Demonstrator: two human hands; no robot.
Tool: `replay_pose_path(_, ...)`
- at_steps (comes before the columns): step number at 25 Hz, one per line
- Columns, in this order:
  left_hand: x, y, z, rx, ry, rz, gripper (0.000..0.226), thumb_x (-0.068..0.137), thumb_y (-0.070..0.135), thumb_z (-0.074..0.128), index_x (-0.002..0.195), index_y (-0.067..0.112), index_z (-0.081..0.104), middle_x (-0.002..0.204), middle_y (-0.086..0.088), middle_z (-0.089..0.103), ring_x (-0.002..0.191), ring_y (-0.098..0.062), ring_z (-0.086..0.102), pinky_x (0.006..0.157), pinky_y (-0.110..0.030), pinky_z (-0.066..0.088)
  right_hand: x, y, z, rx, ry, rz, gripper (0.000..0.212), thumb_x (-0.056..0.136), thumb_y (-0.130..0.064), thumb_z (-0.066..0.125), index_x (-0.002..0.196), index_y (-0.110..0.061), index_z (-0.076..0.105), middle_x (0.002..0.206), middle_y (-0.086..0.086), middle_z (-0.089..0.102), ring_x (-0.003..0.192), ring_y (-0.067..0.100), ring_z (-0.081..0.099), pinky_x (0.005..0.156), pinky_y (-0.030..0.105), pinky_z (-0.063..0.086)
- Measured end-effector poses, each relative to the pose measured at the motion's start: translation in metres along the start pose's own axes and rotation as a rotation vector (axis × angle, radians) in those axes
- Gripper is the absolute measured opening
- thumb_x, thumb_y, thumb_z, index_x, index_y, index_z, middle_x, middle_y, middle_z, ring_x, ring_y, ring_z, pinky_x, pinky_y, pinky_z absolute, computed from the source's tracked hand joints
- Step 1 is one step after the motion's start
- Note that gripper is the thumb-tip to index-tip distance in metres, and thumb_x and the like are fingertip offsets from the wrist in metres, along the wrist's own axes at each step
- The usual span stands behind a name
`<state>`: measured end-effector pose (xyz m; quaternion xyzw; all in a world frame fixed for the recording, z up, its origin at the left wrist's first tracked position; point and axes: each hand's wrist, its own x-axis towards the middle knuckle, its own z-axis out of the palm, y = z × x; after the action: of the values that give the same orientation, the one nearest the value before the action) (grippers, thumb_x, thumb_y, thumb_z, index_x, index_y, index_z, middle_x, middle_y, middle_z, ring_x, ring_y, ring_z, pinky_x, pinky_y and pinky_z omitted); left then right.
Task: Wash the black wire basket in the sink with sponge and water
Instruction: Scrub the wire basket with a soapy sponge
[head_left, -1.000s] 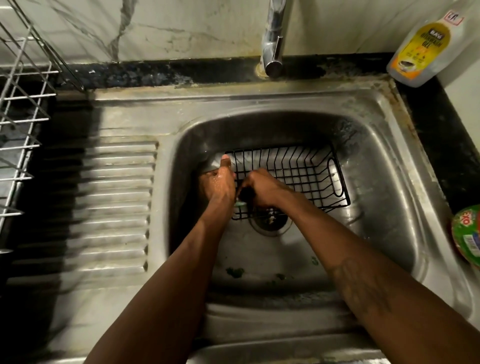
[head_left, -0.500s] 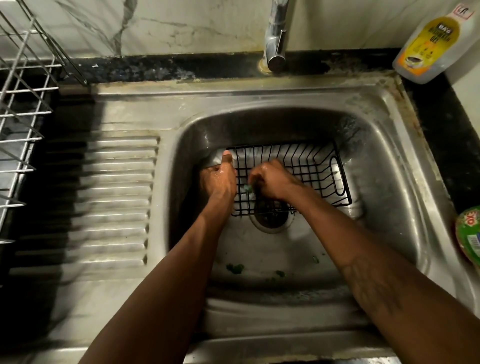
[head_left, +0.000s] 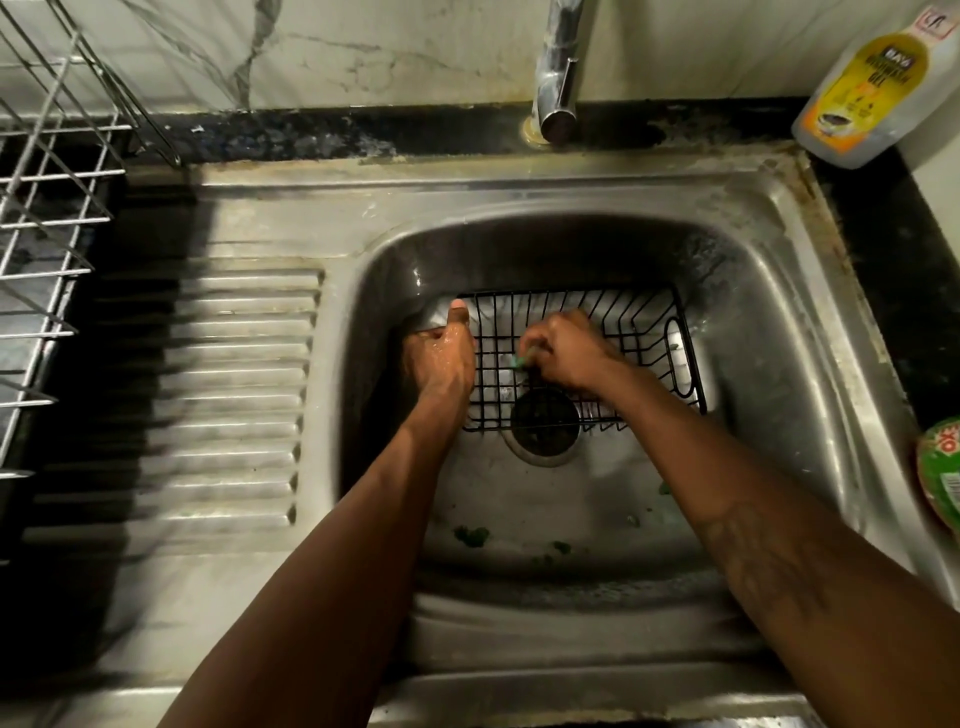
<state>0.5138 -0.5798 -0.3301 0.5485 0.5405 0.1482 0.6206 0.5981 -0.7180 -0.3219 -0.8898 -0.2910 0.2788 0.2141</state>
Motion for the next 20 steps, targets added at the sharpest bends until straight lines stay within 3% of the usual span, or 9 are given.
replay_pose_path(2, 0.003, -0.001, 0.000, 0.001, 0.012, -0.005, 0.043, 0.086, 0.050, 0.071, 0.082, 0.007, 0.070, 0.061, -0.002, 0.064, 0.047, -0.015, 0.055, 0.047, -0.024, 0.045, 0.007, -0.004, 0.000, 0.049, 0.207, 0.047, 0.015, 0.095, -0.010, 0.067, 0.101, -0.022, 0.074, 0.096, -0.004, 0.065, 0.092, 0.013, 0.063, 0.067, 0.017, 0.043)
replay_pose_path(3, 0.005, 0.000, -0.001, 0.008, 0.025, -0.005, 0.050, 0.080, 0.058, 0.071, 0.085, 0.008, 0.071, 0.064, -0.002, 0.067, 0.051, -0.017, 0.060, 0.052, -0.027, 0.050, 0.007, -0.006, 0.002, 0.041, 0.196, 0.039, 0.015, 0.095, -0.011, 0.066, 0.102, -0.021, 0.075, 0.098, -0.004, 0.066, 0.092, 0.012, 0.064, 0.067, 0.016, 0.043)
replay_pose_path(5, 0.009, -0.003, 0.000, 0.015, 0.052, -0.003, 0.071, 0.063, 0.074, 0.066, 0.092, 0.010, 0.072, 0.076, -0.003, 0.074, 0.069, -0.027, 0.072, 0.068, -0.041, 0.062, 0.000, -0.004, 0.005, -0.045, -0.059, 0.003, 0.017, 0.092, -0.010, 0.070, 0.101, -0.024, 0.075, 0.106, -0.005, 0.068, 0.097, 0.009, 0.063, 0.072, 0.016, 0.046)
replay_pose_path(8, 0.013, -0.006, 0.000, 0.007, 0.090, 0.027, 0.083, 0.050, 0.079, 0.060, 0.093, 0.009, 0.071, 0.084, -0.006, 0.077, 0.085, -0.032, 0.075, 0.080, -0.054, 0.061, -0.019, 0.001, -0.004, -0.086, -0.472, 0.022, 0.022, 0.087, -0.015, 0.076, 0.091, -0.036, 0.072, 0.105, -0.008, 0.067, 0.097, 0.009, 0.064, 0.081, 0.025, 0.055)
replay_pose_path(10, 0.013, -0.004, 0.000, 0.007, 0.086, 0.017, 0.087, 0.047, 0.079, 0.060, 0.098, 0.009, 0.070, 0.088, -0.006, 0.077, 0.089, -0.033, 0.075, 0.083, -0.056, 0.059, -0.015, 0.005, -0.008, -0.048, -0.334, -0.006, 0.022, 0.089, -0.013, 0.074, 0.090, -0.035, 0.073, 0.101, -0.009, 0.069, 0.094, 0.007, 0.065, 0.085, 0.027, 0.057)
replay_pose_path(13, 0.017, -0.009, 0.001, 0.005, 0.082, 0.004, 0.087, 0.048, 0.079, 0.062, 0.101, 0.011, 0.070, 0.090, -0.006, 0.077, 0.091, -0.033, 0.074, 0.085, -0.057, 0.059, 0.002, 0.004, -0.007, 0.038, 0.168, 0.051, 0.012, 0.095, -0.013, 0.067, 0.099, -0.020, 0.076, 0.095, -0.004, 0.066, 0.079, 0.003, 0.058, 0.071, 0.016, 0.049)
replay_pose_path(15, 0.018, -0.008, -0.001, 0.014, 0.065, -0.003, 0.081, 0.052, 0.079, 0.064, 0.097, 0.012, 0.071, 0.088, -0.006, 0.077, 0.088, -0.031, 0.074, 0.086, -0.055, 0.059, 0.004, 0.002, -0.004, 0.065, 0.268, 0.063, 0.013, 0.096, -0.013, 0.065, 0.097, -0.019, 0.076, 0.092, -0.002, 0.067, 0.081, 0.009, 0.061, 0.066, 0.013, 0.043)
replay_pose_path(16, 0.018, -0.009, -0.001, 0.027, 0.057, 0.001, 0.078, 0.054, 0.079, 0.064, 0.095, 0.013, 0.071, 0.087, -0.006, 0.076, 0.087, -0.030, 0.074, 0.085, -0.053, 0.059, 0.001, 0.003, -0.003, 0.054, 0.183, 0.044, 0.013, 0.095, -0.011, 0.066, 0.094, -0.019, 0.076, 0.093, -0.003, 0.068, 0.085, 0.010, 0.064, 0.069, 0.013, 0.046)
replay_pose_path(20, 0.028, -0.017, -0.001, 0.058, 0.081, -0.001, 0.094, 0.046, 0.089, 0.056, 0.105, 0.017, 0.070, 0.098, -0.004, 0.076, 0.097, -0.032, 0.073, 0.089, -0.054, 0.058, -0.021, 0.004, -0.013, -0.077, -0.495, 0.060, 0.013, 0.089, -0.014, 0.075, 0.096, -0.025, 0.076, 0.102, -0.007, 0.070, 0.094, 0.008, 0.065, 0.075, 0.023, 0.054)
